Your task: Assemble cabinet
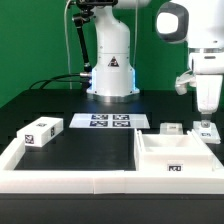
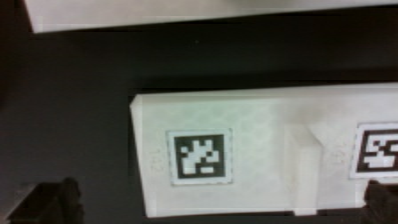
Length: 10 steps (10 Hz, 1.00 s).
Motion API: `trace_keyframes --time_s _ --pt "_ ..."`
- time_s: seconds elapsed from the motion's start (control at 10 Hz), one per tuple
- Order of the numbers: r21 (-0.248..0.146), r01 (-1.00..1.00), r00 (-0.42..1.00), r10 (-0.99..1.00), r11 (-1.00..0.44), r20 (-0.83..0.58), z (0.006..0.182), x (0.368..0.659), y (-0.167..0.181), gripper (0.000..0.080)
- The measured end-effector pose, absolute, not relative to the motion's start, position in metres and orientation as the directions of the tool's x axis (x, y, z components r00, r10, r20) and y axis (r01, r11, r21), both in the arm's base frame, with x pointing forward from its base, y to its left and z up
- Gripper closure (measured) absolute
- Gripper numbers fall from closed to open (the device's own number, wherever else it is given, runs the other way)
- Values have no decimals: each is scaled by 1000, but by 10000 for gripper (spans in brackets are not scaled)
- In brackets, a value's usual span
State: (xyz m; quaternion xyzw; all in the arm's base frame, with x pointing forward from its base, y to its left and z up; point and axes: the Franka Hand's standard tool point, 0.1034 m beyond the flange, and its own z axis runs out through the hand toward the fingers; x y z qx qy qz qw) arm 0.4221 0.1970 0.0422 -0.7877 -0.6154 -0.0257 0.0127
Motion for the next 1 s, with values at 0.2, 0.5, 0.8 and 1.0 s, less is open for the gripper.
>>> trace_keyframes --time_s 0.2,0.5,0.8,1.0 --pt "10 969 245 968 -246 55 41 422 196 2" --pt "14 967 252 964 -254 86 32 408 206 2" --pt "10 970 239 965 -242 112 19 396 219 2" --pt "7 970 239 964 -242 116 15 394 218 2"
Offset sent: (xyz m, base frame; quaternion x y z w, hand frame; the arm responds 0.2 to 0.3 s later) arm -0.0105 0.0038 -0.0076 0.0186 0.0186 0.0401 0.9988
